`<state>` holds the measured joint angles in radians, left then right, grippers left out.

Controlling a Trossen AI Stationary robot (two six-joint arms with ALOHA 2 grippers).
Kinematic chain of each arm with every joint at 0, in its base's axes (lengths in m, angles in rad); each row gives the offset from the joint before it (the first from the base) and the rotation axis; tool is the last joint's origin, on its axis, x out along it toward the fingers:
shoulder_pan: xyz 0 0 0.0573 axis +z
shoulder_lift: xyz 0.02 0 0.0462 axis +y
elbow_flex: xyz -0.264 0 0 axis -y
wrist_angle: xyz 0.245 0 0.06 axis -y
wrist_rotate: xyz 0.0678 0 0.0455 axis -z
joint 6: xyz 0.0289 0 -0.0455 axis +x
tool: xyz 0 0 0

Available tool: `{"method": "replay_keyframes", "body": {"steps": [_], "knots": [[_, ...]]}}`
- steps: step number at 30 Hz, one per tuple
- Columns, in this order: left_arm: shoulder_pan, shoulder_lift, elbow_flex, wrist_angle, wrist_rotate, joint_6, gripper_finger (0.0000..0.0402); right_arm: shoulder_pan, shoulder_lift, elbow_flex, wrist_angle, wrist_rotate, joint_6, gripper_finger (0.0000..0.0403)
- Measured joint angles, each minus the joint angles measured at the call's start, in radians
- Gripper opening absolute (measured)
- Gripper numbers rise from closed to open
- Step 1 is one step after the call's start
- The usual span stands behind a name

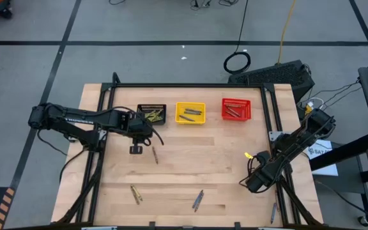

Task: Sort crayons
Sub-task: Put the blue crayon into the yellow bin

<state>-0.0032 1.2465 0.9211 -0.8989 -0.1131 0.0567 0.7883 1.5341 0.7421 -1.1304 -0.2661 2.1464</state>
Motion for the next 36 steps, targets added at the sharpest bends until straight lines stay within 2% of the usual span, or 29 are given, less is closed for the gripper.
{"method": "replay_keyframes", "body": {"steps": [26,36], "knots": [[0.0,0.0,0.0,0.0,0.0,-0.001,0.0084,0.0,0.0,-0.038,0.05,-0.001,0.015,0.0075],[0.0,0.0,0.0,0.0,0.0,-0.003,0.0084,-0.002,-0.002,-0.067,0.065,-0.056,0.015,0.0075]]}}
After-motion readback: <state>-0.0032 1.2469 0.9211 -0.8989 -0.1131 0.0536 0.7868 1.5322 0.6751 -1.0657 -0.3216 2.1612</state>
